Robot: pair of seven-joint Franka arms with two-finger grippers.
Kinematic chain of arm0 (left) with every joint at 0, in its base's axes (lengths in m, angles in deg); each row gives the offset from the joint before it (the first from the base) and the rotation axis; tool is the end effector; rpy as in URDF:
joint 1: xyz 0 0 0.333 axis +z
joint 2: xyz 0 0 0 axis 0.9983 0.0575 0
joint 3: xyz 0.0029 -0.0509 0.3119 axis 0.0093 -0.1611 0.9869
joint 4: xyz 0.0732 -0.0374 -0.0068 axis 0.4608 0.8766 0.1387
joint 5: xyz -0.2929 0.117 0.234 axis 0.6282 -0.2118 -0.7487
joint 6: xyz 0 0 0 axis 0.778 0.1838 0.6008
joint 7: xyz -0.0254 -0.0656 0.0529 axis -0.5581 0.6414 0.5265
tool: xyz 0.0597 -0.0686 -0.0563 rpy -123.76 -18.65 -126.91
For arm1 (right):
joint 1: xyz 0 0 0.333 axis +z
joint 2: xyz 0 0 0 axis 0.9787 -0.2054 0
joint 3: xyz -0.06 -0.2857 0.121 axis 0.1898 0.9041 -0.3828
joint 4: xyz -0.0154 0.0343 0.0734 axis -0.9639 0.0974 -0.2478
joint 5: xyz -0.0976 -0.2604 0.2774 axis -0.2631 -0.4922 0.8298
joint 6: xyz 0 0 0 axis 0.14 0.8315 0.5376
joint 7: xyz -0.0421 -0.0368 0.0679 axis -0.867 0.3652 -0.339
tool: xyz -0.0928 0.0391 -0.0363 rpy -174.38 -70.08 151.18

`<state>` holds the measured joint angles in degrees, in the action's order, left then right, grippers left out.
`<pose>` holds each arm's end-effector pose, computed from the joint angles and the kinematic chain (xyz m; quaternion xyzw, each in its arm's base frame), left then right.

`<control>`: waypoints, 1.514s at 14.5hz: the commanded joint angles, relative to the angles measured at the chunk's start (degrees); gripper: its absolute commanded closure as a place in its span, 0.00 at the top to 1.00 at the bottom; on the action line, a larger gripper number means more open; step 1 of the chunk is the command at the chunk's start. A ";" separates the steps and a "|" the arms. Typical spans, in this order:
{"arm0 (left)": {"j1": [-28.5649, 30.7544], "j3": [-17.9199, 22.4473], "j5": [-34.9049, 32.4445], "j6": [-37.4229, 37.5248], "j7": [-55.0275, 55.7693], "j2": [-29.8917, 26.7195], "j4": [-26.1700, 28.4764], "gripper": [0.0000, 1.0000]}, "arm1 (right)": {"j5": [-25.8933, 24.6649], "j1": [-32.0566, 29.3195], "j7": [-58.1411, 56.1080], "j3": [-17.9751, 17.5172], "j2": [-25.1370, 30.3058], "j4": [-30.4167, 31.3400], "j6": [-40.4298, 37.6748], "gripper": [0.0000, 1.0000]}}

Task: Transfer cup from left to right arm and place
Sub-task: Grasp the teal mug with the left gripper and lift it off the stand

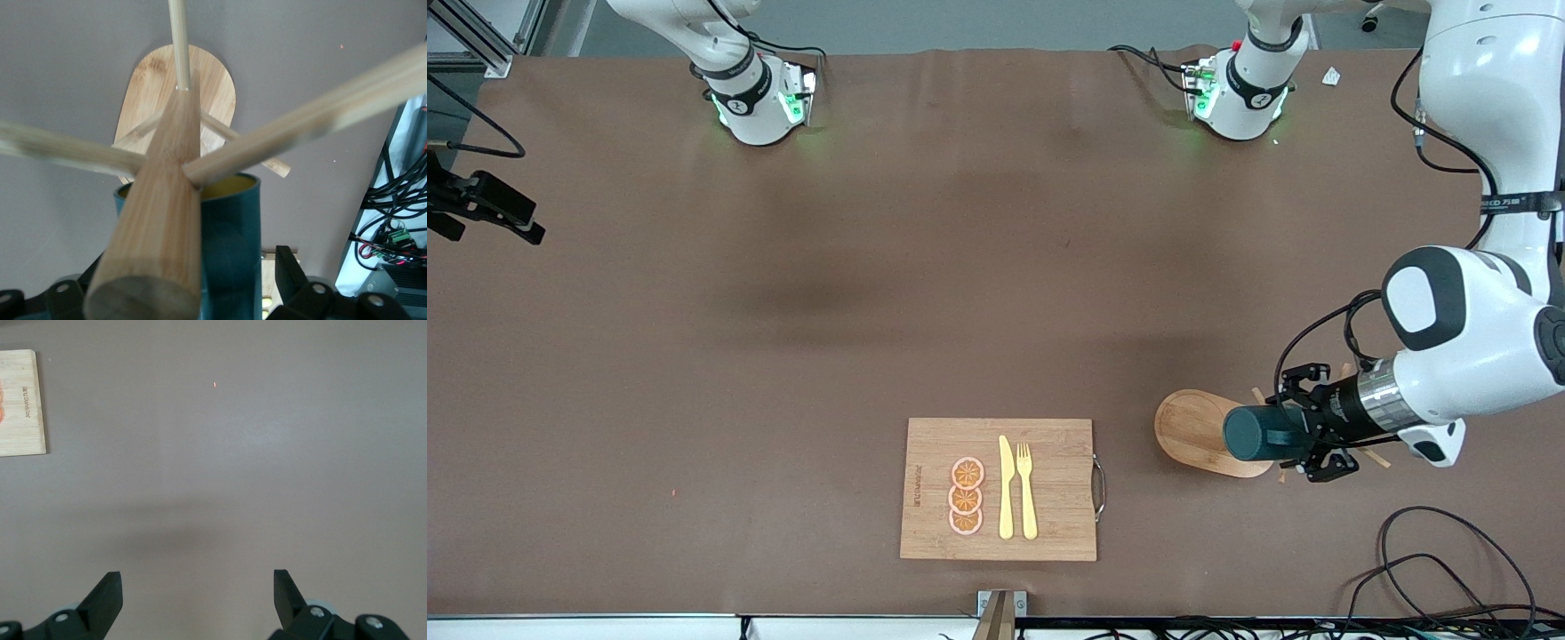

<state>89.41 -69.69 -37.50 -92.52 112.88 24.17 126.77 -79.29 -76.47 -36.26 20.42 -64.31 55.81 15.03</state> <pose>0.7213 -0.0837 0.3779 0.6869 0.7050 -0.0883 0.1531 0.5393 -0.0316 0.6451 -0.9990 0.0332 -0.0285 0.0010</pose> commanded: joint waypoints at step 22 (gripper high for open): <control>-13.04 -7.03 -23.03 -0.13 -0.64 -3.05 -2.97 0.61 | -0.10 -0.97 -0.53 -0.99 0.51 0.47 0.55 1.00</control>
<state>81.07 -77.15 -54.75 -92.73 112.04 21.14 123.70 -79.29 -76.47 -36.27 20.23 -64.31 55.81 15.03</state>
